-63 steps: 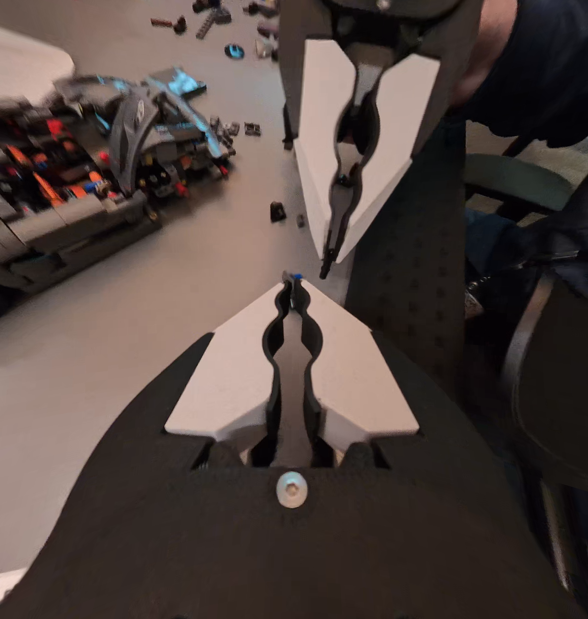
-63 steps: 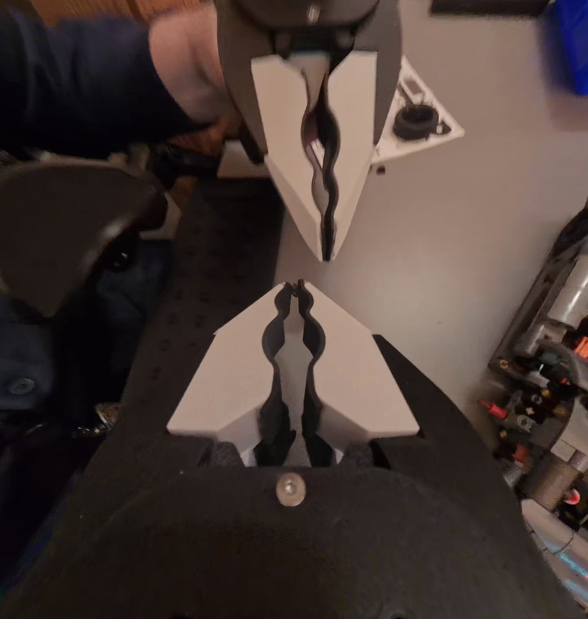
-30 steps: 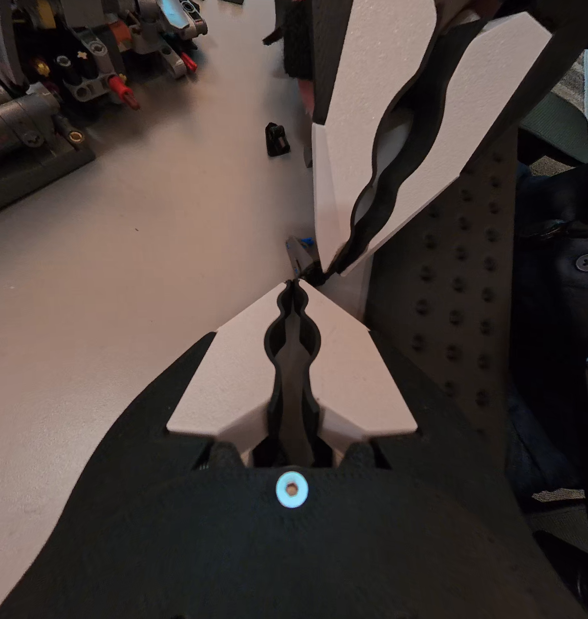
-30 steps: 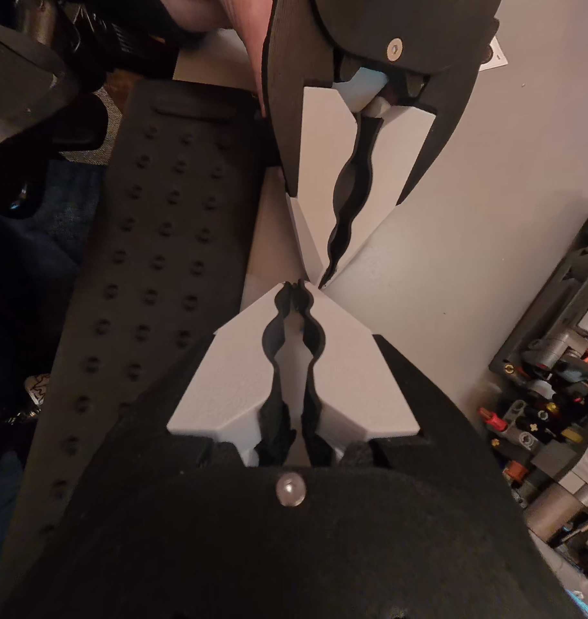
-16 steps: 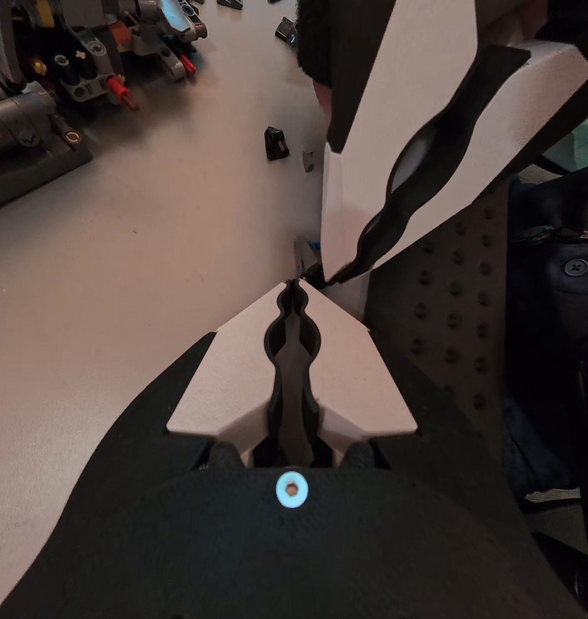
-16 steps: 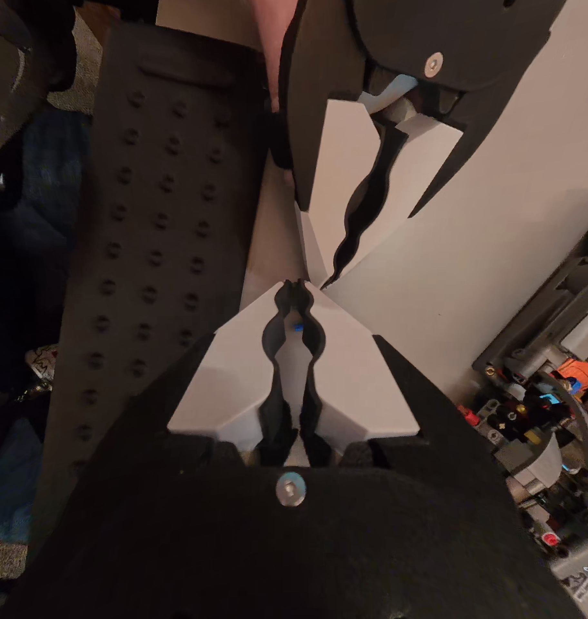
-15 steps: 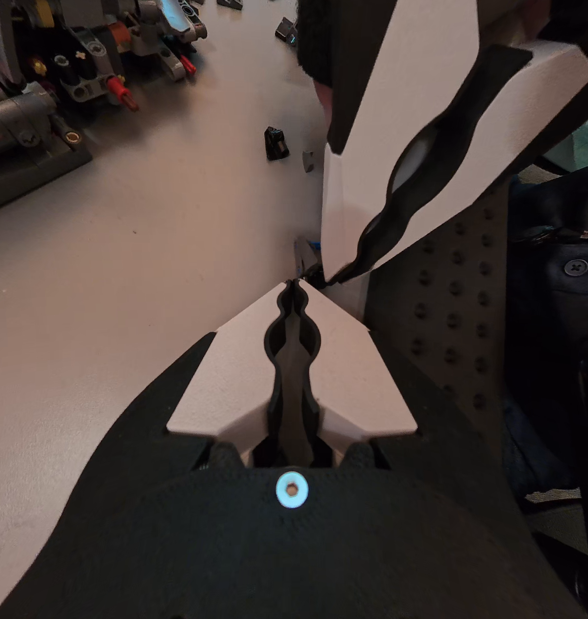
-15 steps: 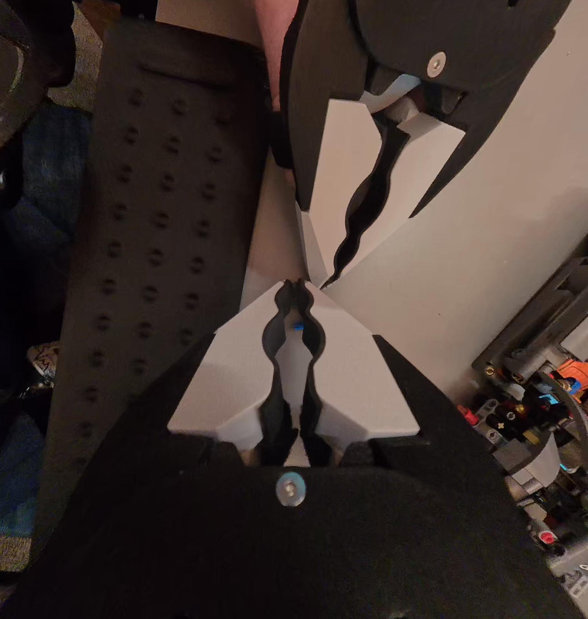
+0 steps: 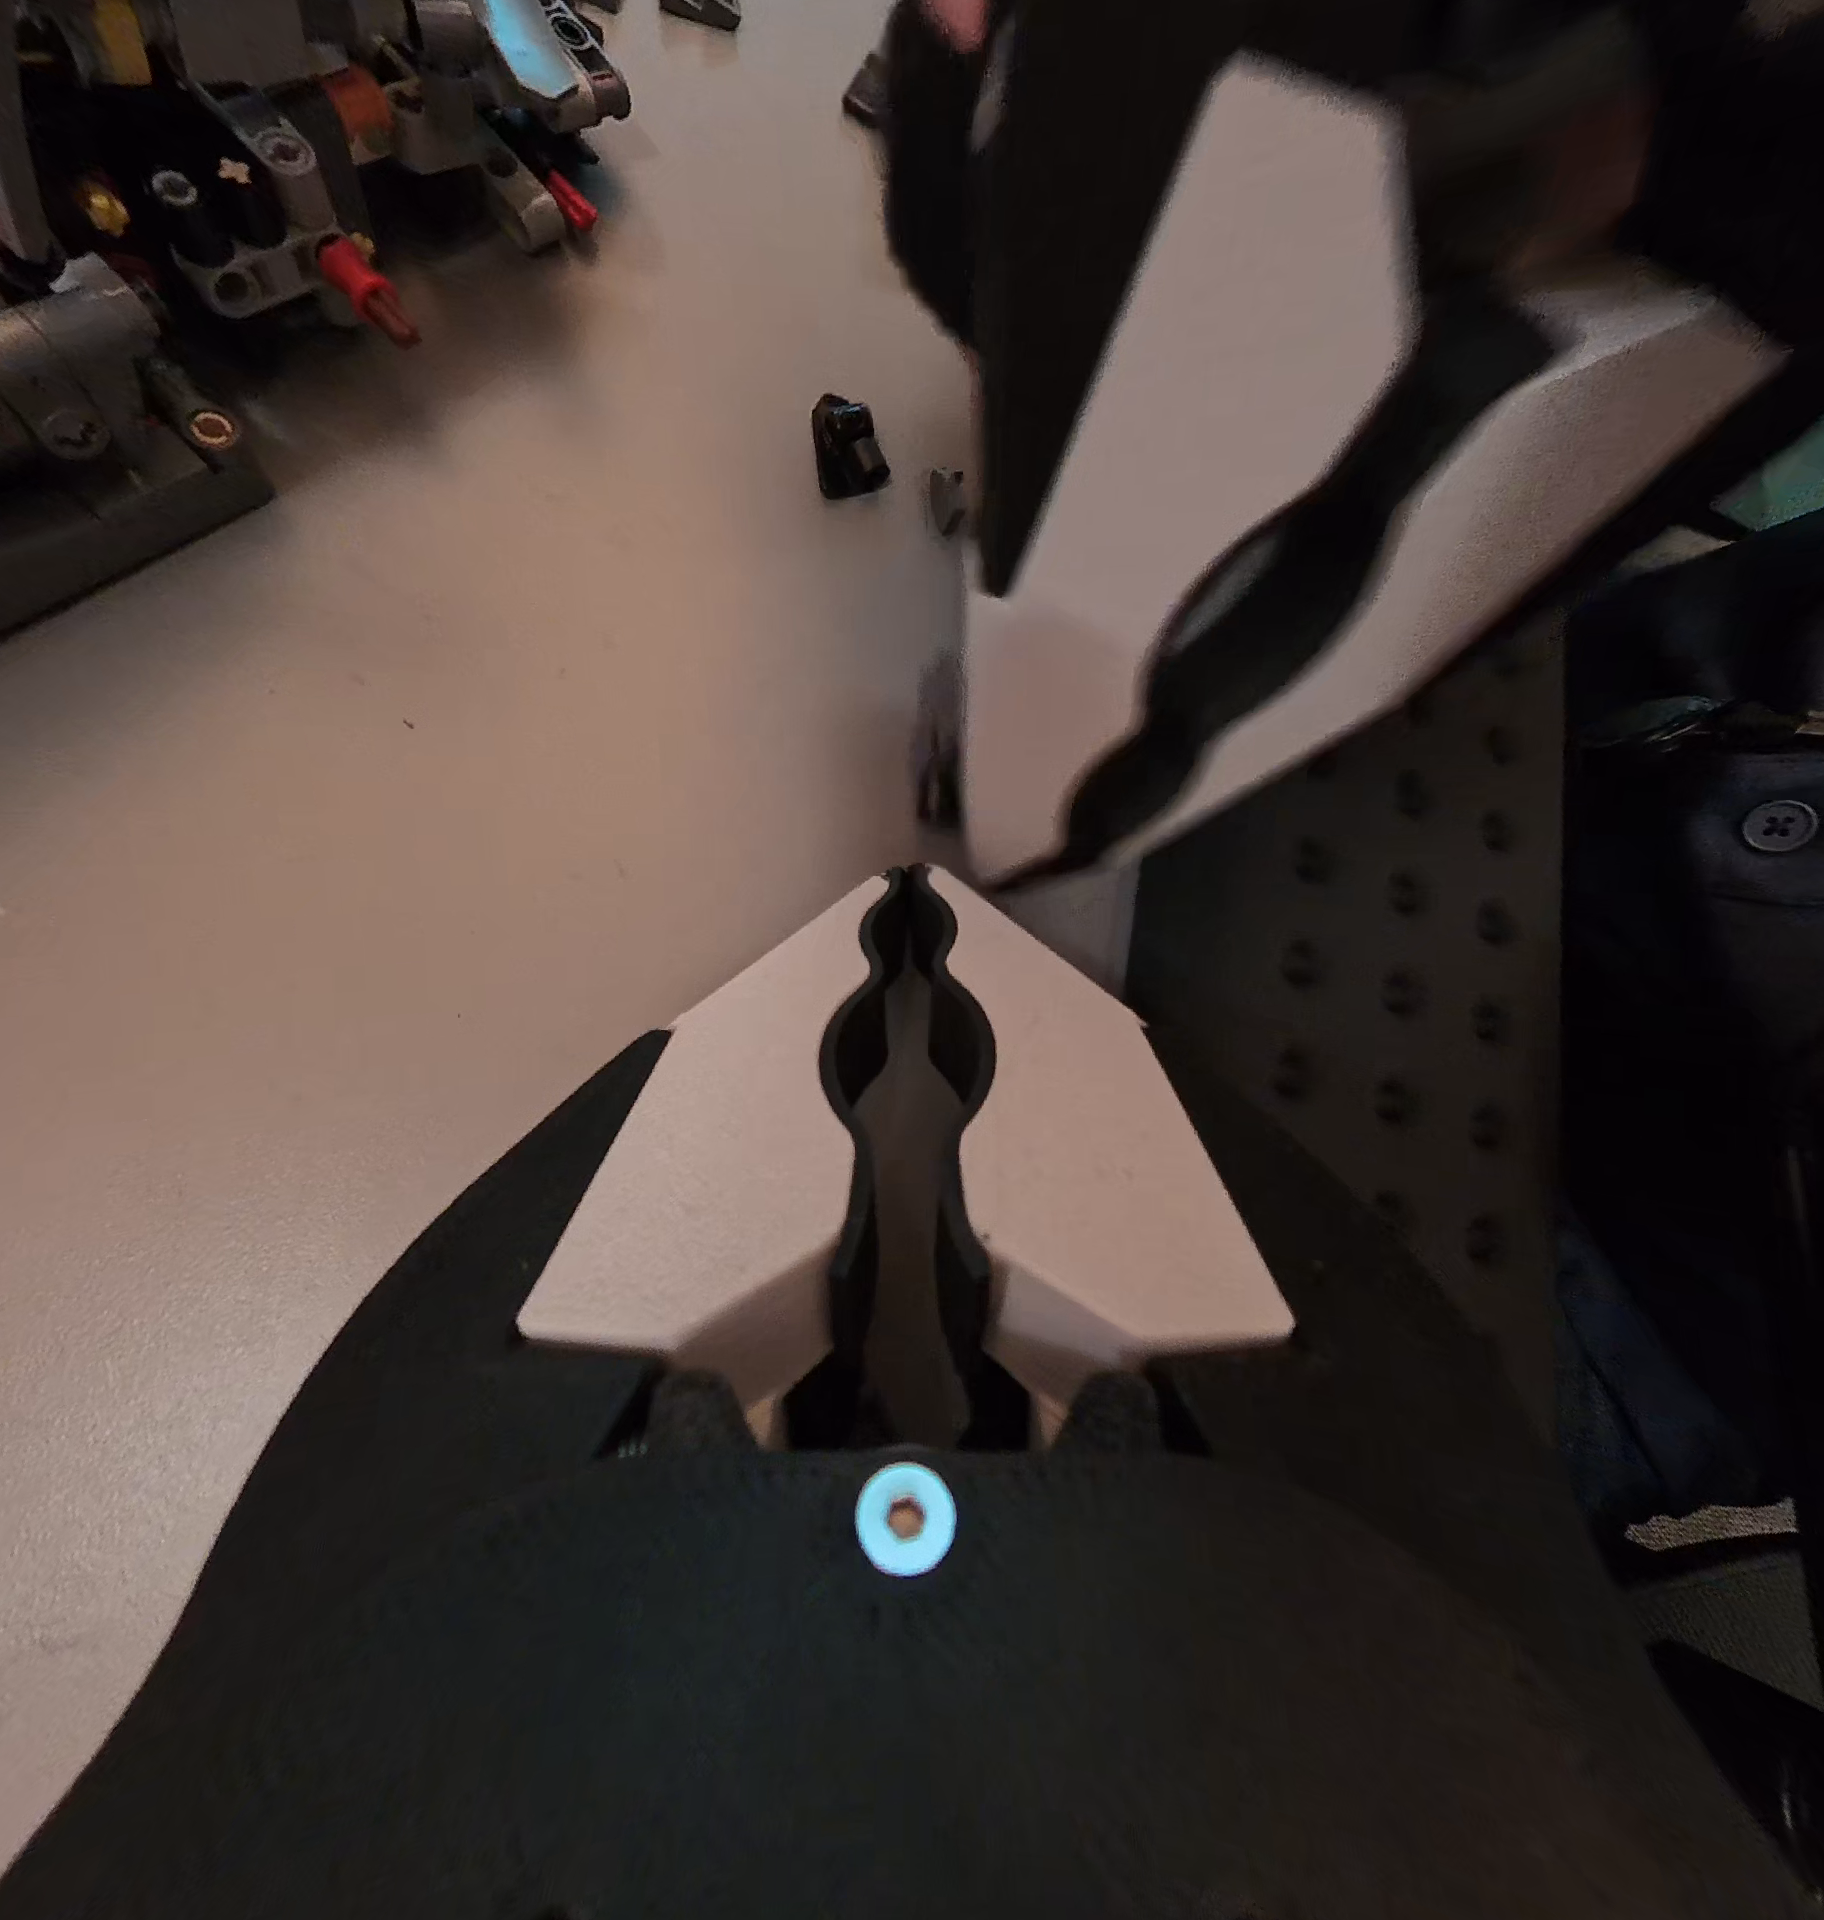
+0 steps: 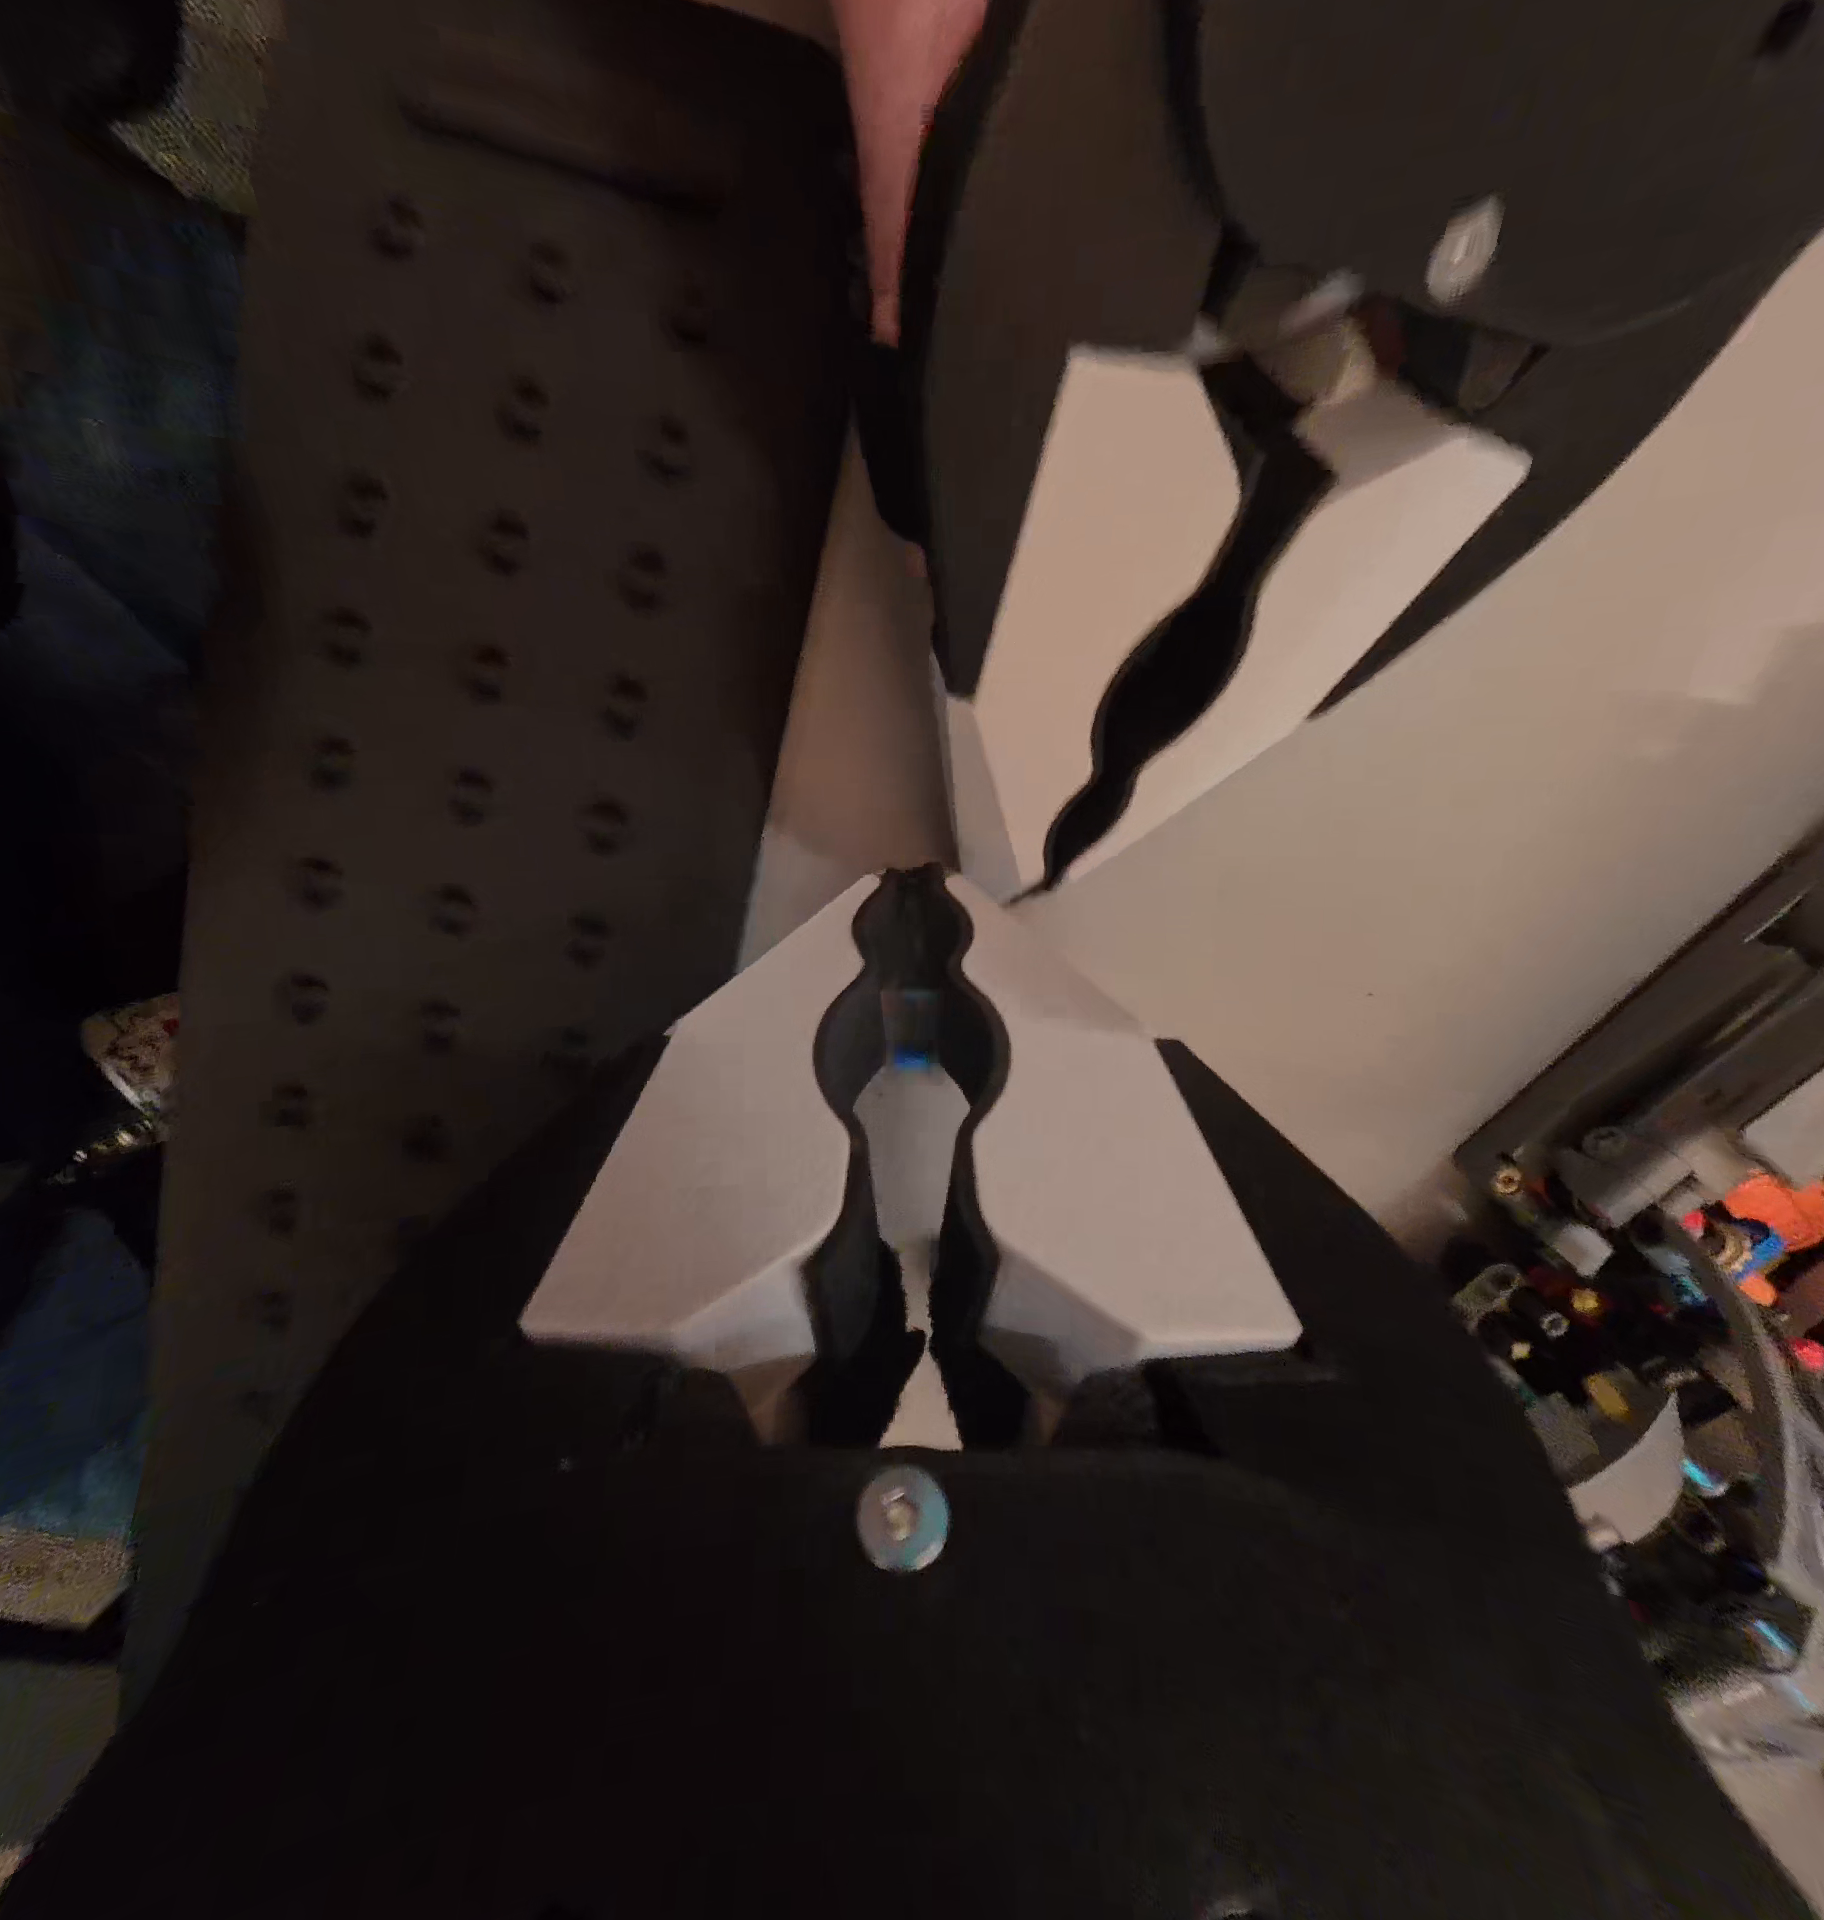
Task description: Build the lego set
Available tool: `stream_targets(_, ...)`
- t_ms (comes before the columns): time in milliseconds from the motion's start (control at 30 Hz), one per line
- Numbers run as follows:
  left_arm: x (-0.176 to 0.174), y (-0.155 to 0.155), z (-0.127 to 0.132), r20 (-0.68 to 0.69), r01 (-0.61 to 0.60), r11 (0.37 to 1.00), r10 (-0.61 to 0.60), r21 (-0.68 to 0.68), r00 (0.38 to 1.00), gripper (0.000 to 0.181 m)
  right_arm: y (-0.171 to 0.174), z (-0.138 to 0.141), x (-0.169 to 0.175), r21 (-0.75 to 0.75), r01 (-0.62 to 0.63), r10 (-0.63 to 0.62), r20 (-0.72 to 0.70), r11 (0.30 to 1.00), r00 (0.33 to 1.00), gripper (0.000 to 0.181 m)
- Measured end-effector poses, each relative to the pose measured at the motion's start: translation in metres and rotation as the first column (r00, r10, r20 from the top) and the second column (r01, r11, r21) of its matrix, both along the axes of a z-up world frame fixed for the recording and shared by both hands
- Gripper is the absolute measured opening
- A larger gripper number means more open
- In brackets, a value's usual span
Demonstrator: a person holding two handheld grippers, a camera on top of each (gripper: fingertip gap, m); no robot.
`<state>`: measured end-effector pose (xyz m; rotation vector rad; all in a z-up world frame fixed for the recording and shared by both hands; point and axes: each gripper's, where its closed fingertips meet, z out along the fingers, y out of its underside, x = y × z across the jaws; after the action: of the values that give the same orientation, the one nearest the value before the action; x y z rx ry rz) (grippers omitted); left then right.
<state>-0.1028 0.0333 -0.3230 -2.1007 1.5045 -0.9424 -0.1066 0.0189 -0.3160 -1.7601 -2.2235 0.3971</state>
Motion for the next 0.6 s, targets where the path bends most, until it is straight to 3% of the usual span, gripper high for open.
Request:
stream_targets(200,0.000,0.001,0.000,0.016,0.003,1.000,-0.002,-0.021,1.000,0.000,-0.002,-0.009,0.007,-0.092,0.034,-0.040,-0.068,0.995,0.997,0.001)
stream_targets(333,-0.001,0.004,0.000,0.017,-0.011,1.000,0.011,-0.009,1.000,0.000,0.002,0.013,0.009,-0.181,0.076,-0.111,-0.194,0.980,0.975,0.001)
stream_targets(467,0.003,0.007,0.010,0.063,-0.019,1.000,0.017,0.022,0.998,0.004,0.015,0.041,0.022,-0.332,0.149,-0.263,-0.330,0.932,0.907,0.001)
stream_targets(600,0.021,0.005,0.039,0.188,0.003,0.994,-0.023,0.108,0.982,0.016,0.018,0.072,0.026,-0.477,0.147,-0.394,-0.474,0.867,0.787,0.001)
